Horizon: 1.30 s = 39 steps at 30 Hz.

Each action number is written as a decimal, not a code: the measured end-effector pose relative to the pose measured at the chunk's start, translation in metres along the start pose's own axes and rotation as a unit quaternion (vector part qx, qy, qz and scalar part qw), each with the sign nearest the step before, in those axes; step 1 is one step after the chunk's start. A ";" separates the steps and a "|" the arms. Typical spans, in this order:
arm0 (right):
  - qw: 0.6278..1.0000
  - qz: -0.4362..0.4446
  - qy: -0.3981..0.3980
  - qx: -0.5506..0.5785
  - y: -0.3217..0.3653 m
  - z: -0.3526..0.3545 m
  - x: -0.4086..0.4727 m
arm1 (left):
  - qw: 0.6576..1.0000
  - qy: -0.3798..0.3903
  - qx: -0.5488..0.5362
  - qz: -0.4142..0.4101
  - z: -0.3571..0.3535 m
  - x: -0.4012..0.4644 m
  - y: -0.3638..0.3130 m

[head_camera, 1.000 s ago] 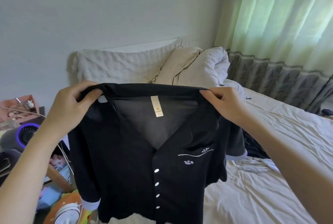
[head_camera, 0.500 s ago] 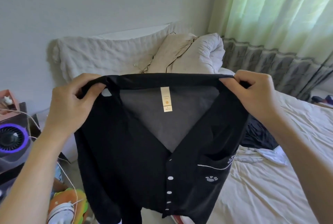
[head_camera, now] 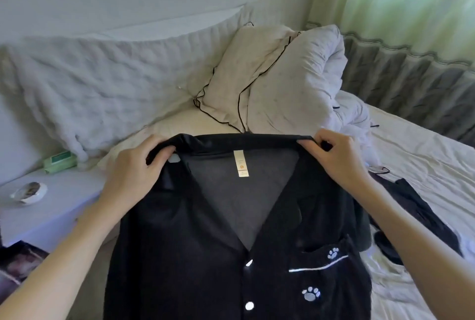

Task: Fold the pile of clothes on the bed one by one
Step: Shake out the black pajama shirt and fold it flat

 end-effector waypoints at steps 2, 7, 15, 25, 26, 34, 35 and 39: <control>0.999 -0.027 0.015 -0.023 -0.040 -0.048 0.041 | 0.999 0.040 0.022 0.027 -0.047 0.033 0.046; 0.990 -0.057 0.058 -0.111 -0.144 -0.166 0.114 | 0.987 0.129 0.081 0.053 -0.165 0.090 0.154; 0.978 -0.055 0.091 -0.181 -0.284 -0.305 0.171 | 0.966 0.198 0.159 0.037 -0.323 0.125 0.286; 0.960 -0.063 0.137 -0.235 -0.362 -0.402 0.201 | 0.959 0.217 0.177 0.034 -0.441 0.129 0.387; 0.958 -0.064 0.144 -0.239 -0.370 -0.410 0.197 | 0.960 0.212 0.176 0.039 -0.449 0.123 0.392; 0.962 -0.068 0.076 -0.253 -0.428 -0.455 0.162 | 0.965 0.184 0.165 0.083 -0.491 0.091 0.420; 0.965 -0.066 0.072 -0.244 -0.428 -0.455 0.163 | 0.965 0.186 0.165 0.082 -0.491 0.092 0.420; 0.957 -0.070 0.092 -0.264 -0.425 -0.454 0.165 | 0.963 0.204 0.156 0.086 -0.488 0.098 0.417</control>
Point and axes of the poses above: each hand's wrist, its own x-axis towards the middle knuckle, its own z-axis out of the back of the hand, y = z × x, the point moved 1 cm from there along x, towards the middle knuckle, and after that the axes turned 7 degrees about -z, right-handed, at the moved point
